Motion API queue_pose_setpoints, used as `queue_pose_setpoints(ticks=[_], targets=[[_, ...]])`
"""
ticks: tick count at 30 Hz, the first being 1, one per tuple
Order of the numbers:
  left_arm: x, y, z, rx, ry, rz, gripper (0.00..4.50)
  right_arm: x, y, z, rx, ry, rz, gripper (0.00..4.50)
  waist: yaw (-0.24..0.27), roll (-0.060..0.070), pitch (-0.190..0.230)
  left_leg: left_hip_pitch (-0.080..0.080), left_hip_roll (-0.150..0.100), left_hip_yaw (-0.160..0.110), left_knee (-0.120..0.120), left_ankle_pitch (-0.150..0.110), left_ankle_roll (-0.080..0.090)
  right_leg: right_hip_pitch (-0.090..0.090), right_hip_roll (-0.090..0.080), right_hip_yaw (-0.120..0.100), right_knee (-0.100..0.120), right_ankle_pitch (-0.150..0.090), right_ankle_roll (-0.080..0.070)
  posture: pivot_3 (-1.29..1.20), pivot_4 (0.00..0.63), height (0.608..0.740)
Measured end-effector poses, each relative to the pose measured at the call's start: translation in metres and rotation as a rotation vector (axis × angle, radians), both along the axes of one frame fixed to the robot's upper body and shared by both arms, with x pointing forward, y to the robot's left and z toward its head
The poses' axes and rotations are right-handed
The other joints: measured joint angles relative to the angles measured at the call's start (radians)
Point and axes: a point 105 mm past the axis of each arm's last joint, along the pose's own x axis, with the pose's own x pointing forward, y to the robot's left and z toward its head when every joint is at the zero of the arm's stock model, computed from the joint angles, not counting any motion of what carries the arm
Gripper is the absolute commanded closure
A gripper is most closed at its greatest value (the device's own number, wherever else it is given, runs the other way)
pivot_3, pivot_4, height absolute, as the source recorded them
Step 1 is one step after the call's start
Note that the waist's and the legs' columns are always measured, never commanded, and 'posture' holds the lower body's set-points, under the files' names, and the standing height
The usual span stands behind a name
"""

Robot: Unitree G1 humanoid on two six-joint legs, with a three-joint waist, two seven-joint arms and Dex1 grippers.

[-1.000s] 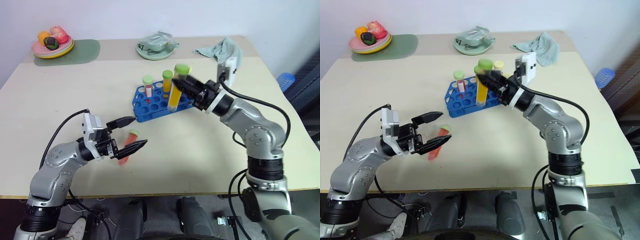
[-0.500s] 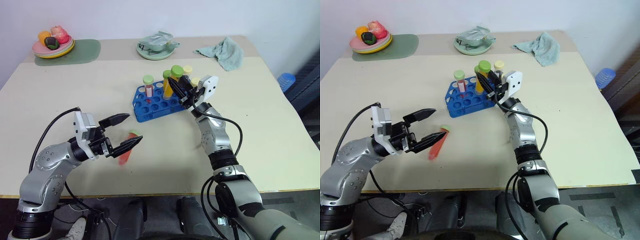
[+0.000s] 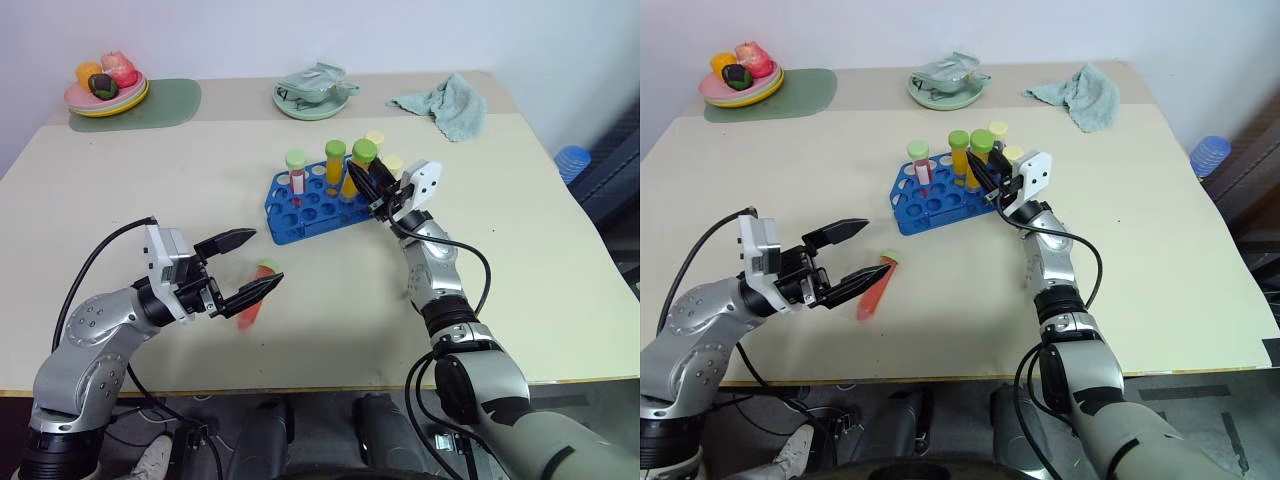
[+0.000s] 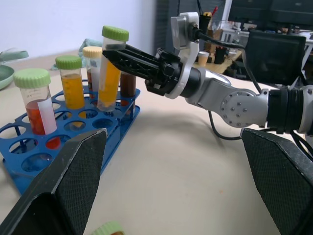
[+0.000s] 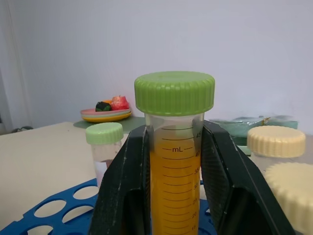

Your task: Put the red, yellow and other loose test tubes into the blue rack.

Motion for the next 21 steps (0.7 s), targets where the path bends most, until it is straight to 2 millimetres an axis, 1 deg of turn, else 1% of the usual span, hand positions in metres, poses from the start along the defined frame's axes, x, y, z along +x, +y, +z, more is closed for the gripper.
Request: queue_pose_setpoints(ticks=[7, 12, 17, 21], targets=[[0.001, -0.002, 0.004, 0.001, -0.016, -0.016, 0.00, -0.014, -0.003, -0.006, -0.017, -0.028, 0.014, 3.68, 0.000, 0.000, 0.000, 0.000, 0.000, 0.000, 0.000, 0.000, 0.000, 0.000, 0.000, 0.000, 0.000, 0.000, 0.000, 0.00, 0.150, 0.740], [0.000, -0.004, 0.003, 0.000, -0.015, -0.026, 0.00, -0.023, 0.002, -0.010, -0.049, -0.049, 0.043, 3.68, 0.000, 0.000, 0.000, 0.001, 0.000, 0.000, 0.000, 0.000, 0.000, 0.000, 0.000, 0.000, 0.000, 0.000, 0.000, 0.00, 0.150, 0.740], [0.001, -0.004, 0.003, -0.003, -0.013, -0.030, 0.00, -0.024, 0.009, -0.011, -0.084, -0.061, 0.058, 3.68, -0.001, 0.000, 0.000, 0.001, 0.000, 0.000, 0.000, 0.000, 0.000, 0.001, 0.000, 0.000, 0.001, 0.000, 0.000, 0.00, 0.150, 0.740], [0.001, -0.004, 0.003, -0.004, -0.012, -0.029, 0.00, -0.019, 0.012, -0.010, -0.101, -0.056, 0.057, 3.68, -0.002, 0.000, 0.000, 0.002, 0.000, 0.000, 0.000, 0.000, 0.000, 0.001, 0.000, 0.000, 0.001, 0.000, 0.000, 0.00, 0.150, 0.740]])
